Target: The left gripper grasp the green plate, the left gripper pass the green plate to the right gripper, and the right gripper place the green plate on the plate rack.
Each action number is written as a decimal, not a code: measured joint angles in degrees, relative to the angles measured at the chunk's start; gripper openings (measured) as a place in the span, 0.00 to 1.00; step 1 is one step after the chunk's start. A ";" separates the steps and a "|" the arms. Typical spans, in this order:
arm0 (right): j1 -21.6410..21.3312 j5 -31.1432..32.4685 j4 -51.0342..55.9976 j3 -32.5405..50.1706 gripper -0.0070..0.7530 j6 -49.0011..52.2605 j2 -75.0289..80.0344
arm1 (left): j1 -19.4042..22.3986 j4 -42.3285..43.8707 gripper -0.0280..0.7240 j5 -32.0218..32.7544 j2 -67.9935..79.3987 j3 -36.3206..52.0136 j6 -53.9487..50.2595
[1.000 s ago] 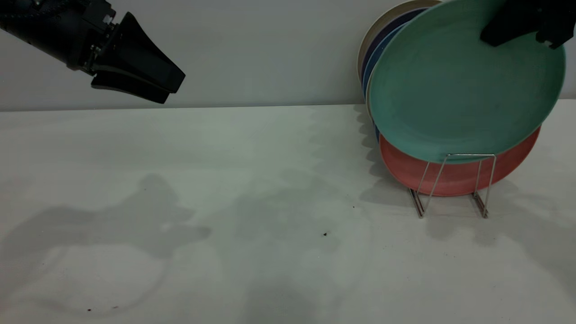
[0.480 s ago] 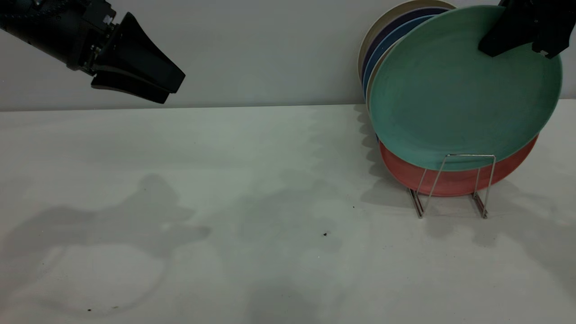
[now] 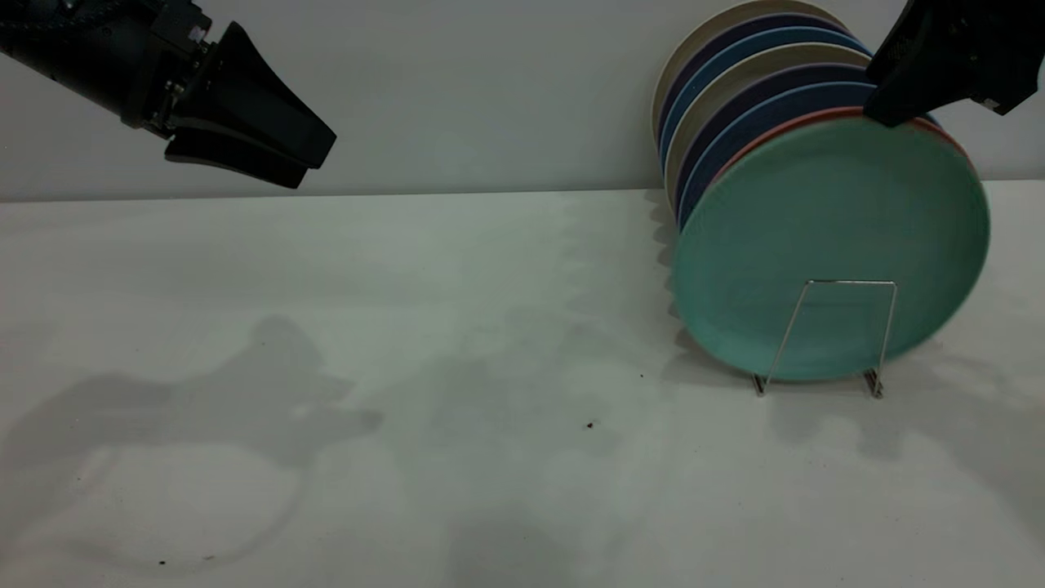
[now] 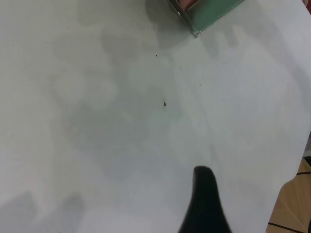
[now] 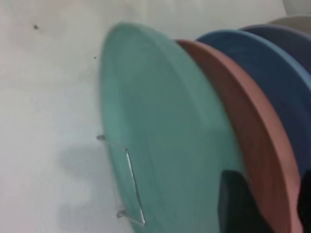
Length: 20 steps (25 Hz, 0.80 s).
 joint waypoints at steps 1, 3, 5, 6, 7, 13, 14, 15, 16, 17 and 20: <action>0.00 0.00 0.00 0.00 0.48 0.12 0.00 | 0.00 0.00 0.81 0.00 0.00 0.00 0.00; 0.00 0.19 0.00 0.00 0.52 0.39 0.00 | 0.00 0.00 0.81 0.00 0.00 0.00 0.00; 0.00 0.55 0.00 0.00 0.53 0.85 -0.20 | 0.00 0.00 0.81 0.00 0.00 0.00 0.00; 0.00 0.76 0.00 0.00 0.53 1.31 -0.44 | 0.00 0.00 0.81 0.00 0.00 0.00 0.00; 0.00 1.03 0.00 0.00 0.54 1.70 -0.89 | 0.00 0.00 0.81 0.00 0.00 0.00 0.00; 0.00 8.96 0.00 0.00 0.54 11.68 -8.34 | 0.00 1.42 0.81 2.05 -1.64 0.00 -5.80; 0.00 11.39 0.00 0.00 0.54 15.35 -10.68 | 0.00 2.61 0.81 2.81 -2.87 0.00 -8.35; 0.00 13.35 -0.05 0.00 0.54 20.43 -12.79 | 0.00 4.54 0.81 3.39 -4.48 0.00 -11.06; 0.00 15.50 -0.21 0.00 0.54 26.13 -15.58 | 0.00 6.98 0.81 3.89 -6.06 0.00 -13.99; 0.00 17.53 -0.58 0.00 0.54 32.17 -18.48 | 0.00 9.84 0.81 4.56 -8.18 0.00 -17.07; 0.00 24.29 -2.64 0.00 0.54 47.52 -26.17 | 0.00 18.53 0.81 6.39 -14.98 0.00 -25.75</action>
